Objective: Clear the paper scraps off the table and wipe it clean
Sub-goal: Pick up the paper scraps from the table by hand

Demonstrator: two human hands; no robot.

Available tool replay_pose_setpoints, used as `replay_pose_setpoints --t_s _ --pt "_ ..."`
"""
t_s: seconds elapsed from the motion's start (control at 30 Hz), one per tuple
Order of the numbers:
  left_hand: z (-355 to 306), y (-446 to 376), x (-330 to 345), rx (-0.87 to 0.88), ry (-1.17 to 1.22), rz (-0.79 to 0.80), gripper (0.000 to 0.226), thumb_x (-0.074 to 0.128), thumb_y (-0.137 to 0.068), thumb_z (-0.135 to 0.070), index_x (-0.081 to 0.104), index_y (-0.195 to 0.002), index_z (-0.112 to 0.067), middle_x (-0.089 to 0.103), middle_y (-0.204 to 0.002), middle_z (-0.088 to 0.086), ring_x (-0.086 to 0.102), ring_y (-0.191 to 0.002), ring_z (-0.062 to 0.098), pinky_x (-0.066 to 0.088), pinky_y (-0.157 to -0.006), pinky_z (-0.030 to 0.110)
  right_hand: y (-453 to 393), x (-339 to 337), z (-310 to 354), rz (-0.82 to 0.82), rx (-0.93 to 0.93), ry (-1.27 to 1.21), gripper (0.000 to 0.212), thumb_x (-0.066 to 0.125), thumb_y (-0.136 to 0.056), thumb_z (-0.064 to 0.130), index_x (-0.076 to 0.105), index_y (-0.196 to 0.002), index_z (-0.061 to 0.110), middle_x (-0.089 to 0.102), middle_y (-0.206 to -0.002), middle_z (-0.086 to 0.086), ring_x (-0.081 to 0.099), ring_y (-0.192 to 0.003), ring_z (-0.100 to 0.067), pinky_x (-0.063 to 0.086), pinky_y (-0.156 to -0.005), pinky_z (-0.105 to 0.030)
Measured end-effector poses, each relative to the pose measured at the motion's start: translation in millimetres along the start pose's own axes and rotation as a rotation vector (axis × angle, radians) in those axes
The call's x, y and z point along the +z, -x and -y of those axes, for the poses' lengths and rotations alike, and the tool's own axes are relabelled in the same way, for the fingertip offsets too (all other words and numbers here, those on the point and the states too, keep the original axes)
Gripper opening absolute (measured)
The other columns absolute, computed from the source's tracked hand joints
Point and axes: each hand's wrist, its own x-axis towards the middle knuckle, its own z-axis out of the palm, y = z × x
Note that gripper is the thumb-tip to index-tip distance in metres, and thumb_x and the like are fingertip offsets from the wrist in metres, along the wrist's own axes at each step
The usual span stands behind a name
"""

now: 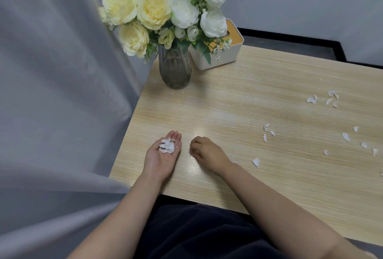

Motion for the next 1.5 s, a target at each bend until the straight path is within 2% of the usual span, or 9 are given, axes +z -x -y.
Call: replay_pose_setpoints --t_s 0.57,0.73,0.8,0.9,1.17,1.23,1.3,1.37,1.5 --pt "16 -8 21 -0.115 -0.025 0.010 0.031 0.040 -0.091 -0.013 0.060 -0.108 0.003 0.068 -0.102 0.016 0.067 -0.093 0.027 0.050 -0.089 0.037 2 -64 24 -0.304 0.125 -0.313 0.012 0.063 -0.088 0.014 0.068 -0.099 0.012 0.062 -0.092 0.003 0.057 -0.085 -0.011 0.047 -0.081 -0.026" --pt "29 -5 43 -0.171 0.006 0.062 0.017 0.048 -0.079 -0.004 0.062 -0.082 0.006 0.065 -0.070 0.016 0.067 -0.060 0.023 0.056 -0.051 0.025 6 -61 44 -0.214 -0.015 -0.262 0.013 0.060 -0.088 0.012 0.067 -0.099 0.011 0.063 -0.099 0.000 0.053 -0.088 -0.009 0.043 -0.079 -0.025" --pt "33 -11 44 -0.192 -0.038 0.054 0.031 0.037 -0.090 -0.011 0.061 -0.102 0.005 0.069 -0.092 0.018 0.067 -0.089 0.022 0.058 -0.073 0.026 8 -58 45 -0.227 -0.055 -0.148 0.013 0.061 -0.087 0.013 0.067 -0.099 0.011 0.064 -0.102 -0.004 0.055 -0.094 -0.017 0.043 -0.078 -0.028" --pt "38 -17 46 -0.257 -0.044 0.060 0.038 0.043 -0.082 -0.010 0.061 -0.112 0.005 0.066 -0.111 0.019 0.054 -0.118 0.023 0.034 -0.110 0.026 11 -55 42 -0.257 -0.128 0.010 0.013 0.064 -0.077 0.009 0.069 -0.089 0.009 0.066 -0.088 -0.007 0.058 -0.089 -0.027 0.043 -0.075 -0.031" --pt "63 -20 60 -0.282 -0.065 0.026 0.036 0.044 -0.081 -0.010 0.069 -0.102 0.005 0.065 -0.113 0.018 0.054 -0.120 0.022 0.030 -0.112 0.024 26 -60 18 -0.273 -0.101 0.033 0.017 0.065 -0.075 0.014 0.073 -0.090 0.010 0.064 -0.089 -0.009 0.059 -0.087 -0.028 0.046 -0.075 -0.034" --pt "69 -17 66 -0.286 -0.061 0.033 0.034 0.042 -0.084 -0.010 0.065 -0.105 0.004 0.069 -0.103 0.017 0.064 -0.103 0.021 0.042 -0.102 0.019 32 -66 13 -0.282 -0.087 -0.020 0.019 0.064 -0.080 0.017 0.073 -0.095 0.010 0.063 -0.095 -0.008 0.055 -0.093 -0.023 0.041 -0.078 -0.030" --pt "75 -15 73 -0.293 -0.045 0.062 0.032 0.040 -0.086 -0.009 0.060 -0.107 0.003 0.071 -0.088 0.016 0.071 -0.074 0.020 0.057 -0.066 0.019 39 -73 5 -0.309 -0.069 -0.088 0.020 0.062 -0.084 0.022 0.072 -0.099 0.012 0.062 -0.098 -0.004 0.048 -0.094 -0.013 0.033 -0.079 -0.019" --pt "83 -12 78 -0.288 -0.015 0.064 0.030 0.042 -0.081 -0.006 0.057 -0.106 0.004 0.069 -0.079 0.017 0.069 -0.061 0.021 0.052 -0.046 0.019 47 -81 -8 -0.333 -0.017 -0.140 0.020 0.062 -0.087 0.024 0.071 -0.102 0.014 0.062 -0.101 -0.001 0.050 -0.096 -0.013 0.037 -0.084 -0.023" --pt "100 -11 83 -0.257 -0.008 0.060 0.032 0.037 -0.092 -0.008 0.057 -0.112 0.007 0.065 -0.106 0.021 0.064 -0.094 0.028 0.060 -0.067 0.036 67 -101 -39 -0.357 0.090 -0.210 0.018 0.064 -0.088 0.021 0.069 -0.104 0.015 0.060 -0.100 0.002 0.053 -0.095 -0.012 0.039 -0.087 -0.022"
